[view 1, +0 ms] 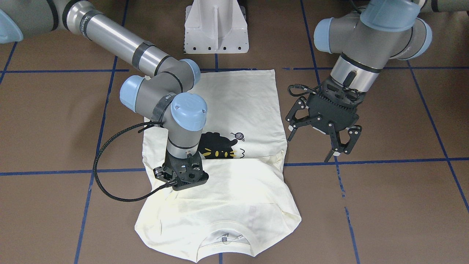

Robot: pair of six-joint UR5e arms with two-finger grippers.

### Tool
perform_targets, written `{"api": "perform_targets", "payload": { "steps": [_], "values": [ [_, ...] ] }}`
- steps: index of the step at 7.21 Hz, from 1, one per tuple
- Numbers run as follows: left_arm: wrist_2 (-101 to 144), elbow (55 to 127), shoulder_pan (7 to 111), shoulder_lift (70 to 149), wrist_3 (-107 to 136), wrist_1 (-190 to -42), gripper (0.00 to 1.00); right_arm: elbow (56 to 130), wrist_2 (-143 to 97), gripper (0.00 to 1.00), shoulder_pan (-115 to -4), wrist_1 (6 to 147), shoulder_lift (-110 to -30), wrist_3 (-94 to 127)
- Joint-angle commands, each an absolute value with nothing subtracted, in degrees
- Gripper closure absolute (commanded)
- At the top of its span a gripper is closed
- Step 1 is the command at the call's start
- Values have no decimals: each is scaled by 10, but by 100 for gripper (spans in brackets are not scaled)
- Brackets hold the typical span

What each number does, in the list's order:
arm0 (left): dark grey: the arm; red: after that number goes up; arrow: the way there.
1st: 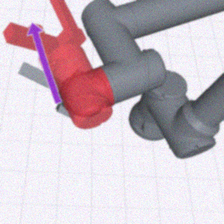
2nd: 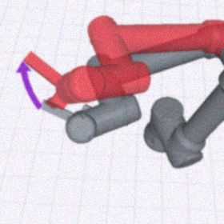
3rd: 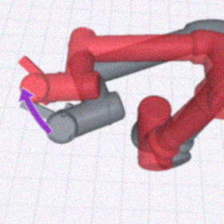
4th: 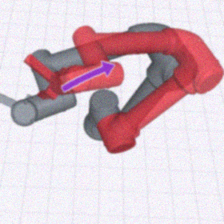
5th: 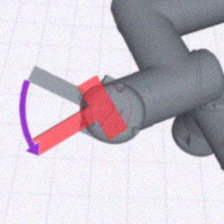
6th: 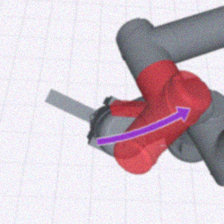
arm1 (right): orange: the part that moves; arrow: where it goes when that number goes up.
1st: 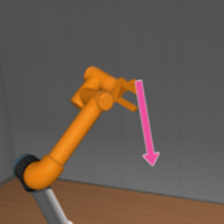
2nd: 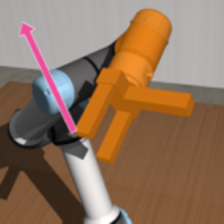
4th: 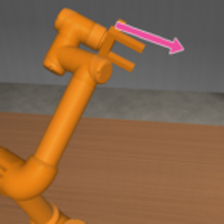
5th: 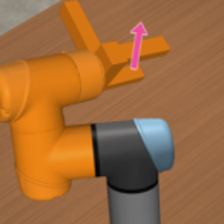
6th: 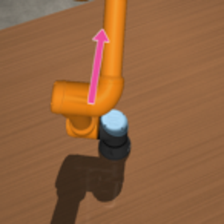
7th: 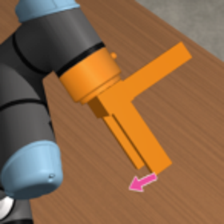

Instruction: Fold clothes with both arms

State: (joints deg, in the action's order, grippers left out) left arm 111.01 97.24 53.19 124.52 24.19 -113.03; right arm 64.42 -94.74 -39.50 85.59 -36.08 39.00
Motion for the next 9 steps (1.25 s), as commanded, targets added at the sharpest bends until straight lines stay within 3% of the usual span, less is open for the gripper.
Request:
{"api": "perform_targets", "payload": {
  "steps": [1,2,3,4,5,6,9],
  "values": [
    [1110,969,532,1243,243,-1136,0,697,-947,100,-410,855,-411,345],
    [1110,968,531,1244,252,-1136,0,700,-947,98,-416,854,-417,329],
    [1110,967,527,1243,254,-1136,0,700,-947,70,-418,852,-424,314],
    [1110,966,526,1243,255,-1136,0,700,-947,48,-424,850,-425,304],
    [1110,966,525,1243,257,-1136,0,700,-947,6,-427,848,-425,298],
    [1110,965,525,1238,258,-1136,0,700,-949,0,-431,846,-425,300],
    [1111,969,513,1231,299,-1138,0,749,-1088,0,-484,827,-435,311]
  ]
}}
